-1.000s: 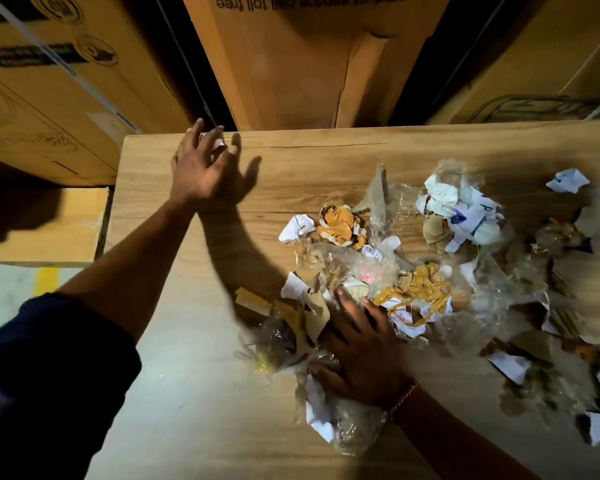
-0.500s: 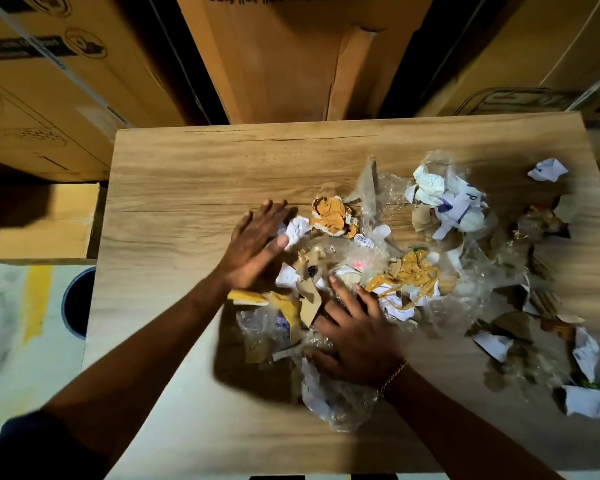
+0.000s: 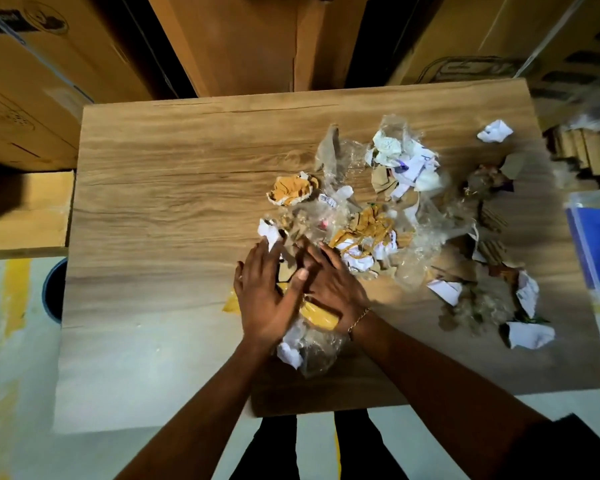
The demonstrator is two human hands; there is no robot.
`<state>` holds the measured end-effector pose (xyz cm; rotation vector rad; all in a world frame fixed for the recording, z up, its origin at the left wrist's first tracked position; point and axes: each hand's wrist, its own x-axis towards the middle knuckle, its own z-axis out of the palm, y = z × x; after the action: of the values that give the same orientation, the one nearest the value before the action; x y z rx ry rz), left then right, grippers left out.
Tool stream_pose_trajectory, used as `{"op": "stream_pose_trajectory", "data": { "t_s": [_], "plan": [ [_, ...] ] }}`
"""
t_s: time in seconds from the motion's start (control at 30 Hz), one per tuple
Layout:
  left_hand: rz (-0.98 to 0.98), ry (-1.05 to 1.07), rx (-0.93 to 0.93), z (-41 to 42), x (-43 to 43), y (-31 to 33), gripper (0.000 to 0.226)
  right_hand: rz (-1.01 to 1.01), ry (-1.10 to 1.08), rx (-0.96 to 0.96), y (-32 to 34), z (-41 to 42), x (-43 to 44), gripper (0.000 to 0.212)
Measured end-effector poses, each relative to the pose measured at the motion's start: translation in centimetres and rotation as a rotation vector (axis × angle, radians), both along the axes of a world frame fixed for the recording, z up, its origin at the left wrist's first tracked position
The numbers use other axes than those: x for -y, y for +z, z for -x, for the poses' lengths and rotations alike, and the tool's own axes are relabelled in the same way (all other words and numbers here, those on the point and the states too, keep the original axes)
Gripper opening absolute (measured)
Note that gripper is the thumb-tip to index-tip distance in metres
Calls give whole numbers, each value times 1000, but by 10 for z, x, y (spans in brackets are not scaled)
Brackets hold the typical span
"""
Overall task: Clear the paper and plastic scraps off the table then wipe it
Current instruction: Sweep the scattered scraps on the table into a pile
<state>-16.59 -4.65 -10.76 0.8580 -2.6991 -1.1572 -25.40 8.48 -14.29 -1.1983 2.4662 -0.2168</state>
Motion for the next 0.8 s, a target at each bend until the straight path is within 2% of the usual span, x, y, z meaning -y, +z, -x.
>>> {"op": "stream_pose_trajectory", "data": {
  "t_s": [0.07,0.17,0.2,0.3,0.33,0.47,0.53,0.6,0.7,0.8],
  "plan": [
    [40,73,-8,4,-4,-4,85,117,-142,83,-2,2,-4,43],
    [119,98,-17,5,-9,-9,87,457,-197,137,39,7,11,43],
    [161,80,-7,4,-9,-11,85,538,-287,182,56,8,18,44],
    [272,29,70,6,-10,-15,80,659,-524,489,62,8,14,46],
    [291,22,93,7,-10,-15,78,675,-518,496,65,7,11,45],
    [322,26,104,8,-11,-15,74,725,-378,108,85,13,-11,34],
    [327,40,121,9,-11,-14,71,697,-464,-95,82,28,-36,33],
    [331,50,130,9,-11,-14,71,586,-605,-249,71,57,-66,38],
    [343,54,135,10,-11,-14,71,390,-686,-316,42,102,-109,55],
    [348,57,139,11,-12,-13,70,304,-685,-216,28,116,-115,67]
  ]
}}
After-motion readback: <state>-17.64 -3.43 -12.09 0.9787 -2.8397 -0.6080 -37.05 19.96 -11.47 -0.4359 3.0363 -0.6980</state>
